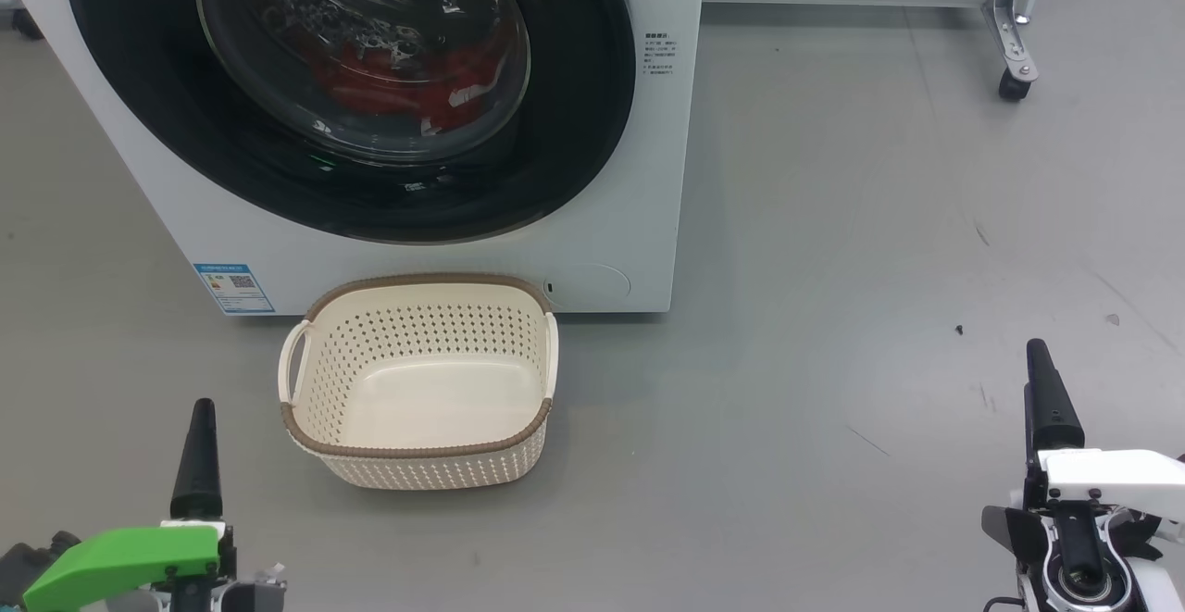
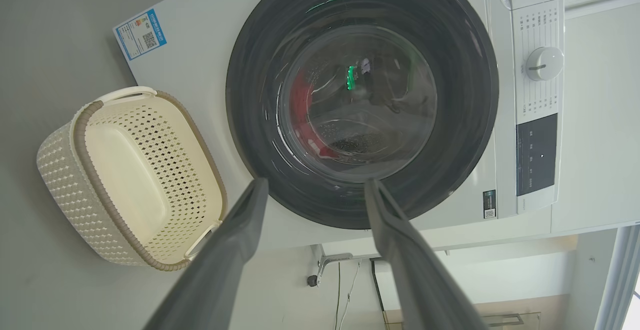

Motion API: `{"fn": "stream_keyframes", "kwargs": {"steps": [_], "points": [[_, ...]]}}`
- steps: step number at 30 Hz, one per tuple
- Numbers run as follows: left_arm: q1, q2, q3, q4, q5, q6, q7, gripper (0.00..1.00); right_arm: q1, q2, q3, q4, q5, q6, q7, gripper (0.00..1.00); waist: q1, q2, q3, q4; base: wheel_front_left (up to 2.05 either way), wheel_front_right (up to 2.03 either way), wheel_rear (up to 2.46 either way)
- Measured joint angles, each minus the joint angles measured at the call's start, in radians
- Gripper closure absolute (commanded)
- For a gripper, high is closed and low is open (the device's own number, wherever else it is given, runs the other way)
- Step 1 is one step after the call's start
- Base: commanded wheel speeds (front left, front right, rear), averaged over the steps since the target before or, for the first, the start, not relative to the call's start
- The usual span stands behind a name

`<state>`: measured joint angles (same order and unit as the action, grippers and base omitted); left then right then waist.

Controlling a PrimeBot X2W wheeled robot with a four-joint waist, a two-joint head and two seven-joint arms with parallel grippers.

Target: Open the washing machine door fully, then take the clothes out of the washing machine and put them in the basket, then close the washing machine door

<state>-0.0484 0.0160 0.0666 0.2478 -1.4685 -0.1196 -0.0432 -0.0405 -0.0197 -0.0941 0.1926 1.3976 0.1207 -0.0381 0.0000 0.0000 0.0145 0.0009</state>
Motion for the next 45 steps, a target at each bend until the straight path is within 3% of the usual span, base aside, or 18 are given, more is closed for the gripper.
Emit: {"fn": "stream_keyframes", "kwargs": {"steps": [7,21,45], "points": [[-0.005,0.001,0.002,-0.029,0.040,0.000,-0.022,0.00,-0.010,-0.003,0.021,-0.027,-0.072,-0.002,-0.022,0.00,0.0000,0.0000,0.003,0.000,0.00,0.00,0.00],[-0.007,0.020,-0.044,-0.077,0.294,0.000,-0.066,0.00,-0.014,-0.007,0.058,-0.074,-0.319,-0.031,-0.069,0.00,0.0000,0.0000,0.010,-0.001,0.00,0.00,0.00],[-0.006,0.059,-0.176,-0.097,0.863,0.011,-0.148,0.00,-0.014,-0.022,0.193,-0.073,-0.803,-0.094,-0.154,0.00,0.0000,0.0000,0.022,-0.009,0.00,0.00,0.00]]}}
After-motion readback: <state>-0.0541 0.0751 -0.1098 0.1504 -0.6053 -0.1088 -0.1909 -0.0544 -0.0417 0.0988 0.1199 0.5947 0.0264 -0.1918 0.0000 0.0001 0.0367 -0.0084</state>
